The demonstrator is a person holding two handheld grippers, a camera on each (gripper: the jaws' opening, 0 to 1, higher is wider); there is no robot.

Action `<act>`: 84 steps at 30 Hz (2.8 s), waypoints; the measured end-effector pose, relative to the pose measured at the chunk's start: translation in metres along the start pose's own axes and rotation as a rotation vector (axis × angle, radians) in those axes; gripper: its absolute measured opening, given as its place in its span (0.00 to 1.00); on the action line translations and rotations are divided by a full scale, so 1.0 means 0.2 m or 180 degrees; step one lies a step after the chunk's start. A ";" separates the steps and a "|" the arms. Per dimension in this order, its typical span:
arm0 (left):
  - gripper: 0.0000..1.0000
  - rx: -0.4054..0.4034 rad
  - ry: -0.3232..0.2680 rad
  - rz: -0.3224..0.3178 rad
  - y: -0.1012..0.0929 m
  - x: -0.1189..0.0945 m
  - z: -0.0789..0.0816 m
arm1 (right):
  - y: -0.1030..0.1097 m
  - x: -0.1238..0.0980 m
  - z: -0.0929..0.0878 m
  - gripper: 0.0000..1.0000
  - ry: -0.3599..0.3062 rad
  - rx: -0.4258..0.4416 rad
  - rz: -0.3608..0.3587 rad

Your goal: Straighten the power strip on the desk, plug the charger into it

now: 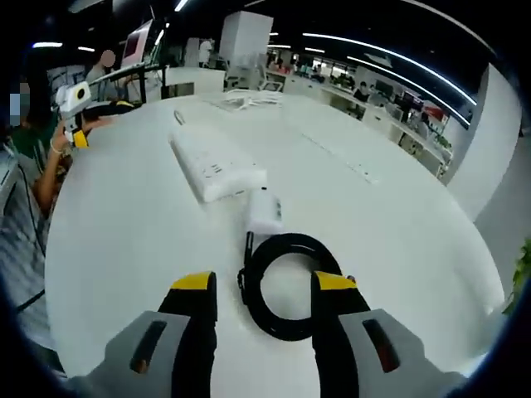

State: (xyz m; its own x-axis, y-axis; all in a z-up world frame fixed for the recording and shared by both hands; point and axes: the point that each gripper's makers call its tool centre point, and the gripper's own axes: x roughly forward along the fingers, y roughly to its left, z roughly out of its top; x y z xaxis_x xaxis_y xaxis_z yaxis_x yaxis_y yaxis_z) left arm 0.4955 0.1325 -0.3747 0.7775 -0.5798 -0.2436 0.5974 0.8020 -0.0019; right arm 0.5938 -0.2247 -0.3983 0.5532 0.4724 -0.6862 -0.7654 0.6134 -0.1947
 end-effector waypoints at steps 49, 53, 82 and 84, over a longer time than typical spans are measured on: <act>0.98 0.0022 0.0046 -0.0031 -0.04 0.01 0.02 | 0.04 0.03 -0.14 0.24 0.0856 -0.0359 0.0396; 0.98 0.0023 0.0009 -0.0051 -0.05 0.01 0.03 | 0.05 0.03 -0.13 0.23 0.0850 -0.0370 0.0410; 0.98 0.0012 -0.0041 -0.0086 -0.06 0.01 0.05 | 0.08 0.05 -0.13 0.13 0.1019 -0.0469 0.0527; 0.98 0.0013 -0.0042 -0.0083 -0.06 0.00 0.05 | 0.09 0.05 -0.13 0.11 0.1029 -0.0484 0.0549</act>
State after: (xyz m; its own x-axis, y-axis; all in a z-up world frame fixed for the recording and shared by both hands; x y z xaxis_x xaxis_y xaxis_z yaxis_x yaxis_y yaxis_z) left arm 0.4912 0.1215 -0.3650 0.7643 -0.6022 -0.2306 0.6182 0.7860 -0.0040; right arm 0.5764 -0.2262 -0.4272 0.2988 0.3218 -0.8984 -0.8913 0.4304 -0.1422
